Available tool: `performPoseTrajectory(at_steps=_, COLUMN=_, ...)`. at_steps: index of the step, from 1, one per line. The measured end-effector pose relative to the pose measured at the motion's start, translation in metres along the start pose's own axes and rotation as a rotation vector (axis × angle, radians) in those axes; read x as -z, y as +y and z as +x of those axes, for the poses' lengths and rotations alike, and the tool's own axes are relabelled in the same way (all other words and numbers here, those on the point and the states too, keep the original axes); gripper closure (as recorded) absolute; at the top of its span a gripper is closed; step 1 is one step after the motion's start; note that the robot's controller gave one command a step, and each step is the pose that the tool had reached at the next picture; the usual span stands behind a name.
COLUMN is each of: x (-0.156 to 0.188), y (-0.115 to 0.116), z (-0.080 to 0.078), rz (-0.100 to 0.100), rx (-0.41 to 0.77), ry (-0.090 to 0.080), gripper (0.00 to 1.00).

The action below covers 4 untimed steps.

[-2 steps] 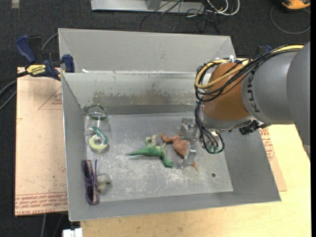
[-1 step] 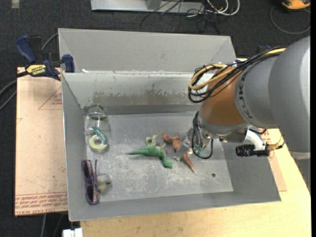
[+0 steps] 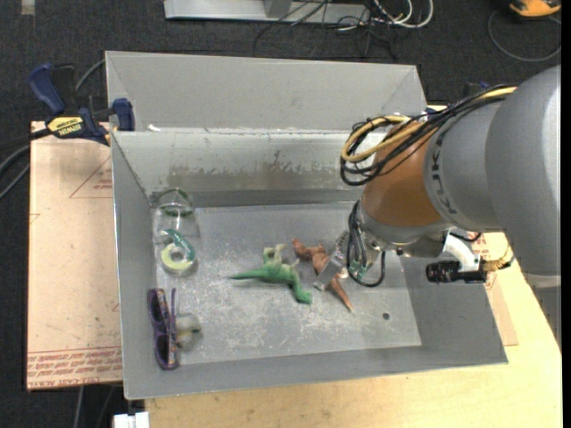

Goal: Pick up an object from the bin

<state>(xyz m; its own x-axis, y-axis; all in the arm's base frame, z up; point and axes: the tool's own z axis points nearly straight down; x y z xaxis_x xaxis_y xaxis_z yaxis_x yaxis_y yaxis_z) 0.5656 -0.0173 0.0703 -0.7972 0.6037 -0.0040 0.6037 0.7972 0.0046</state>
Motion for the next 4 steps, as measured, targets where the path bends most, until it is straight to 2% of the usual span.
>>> performPoseTrajectory(at_steps=2, x=0.014, y=-0.002, z=0.002, rz=0.006, rx=0.001, ry=0.008, gripper=1.00)
performPoseTrajectory(at_steps=4, x=0.067, y=0.000, z=0.000, rz=0.001, rx=0.002, ry=0.002, gripper=1.00)
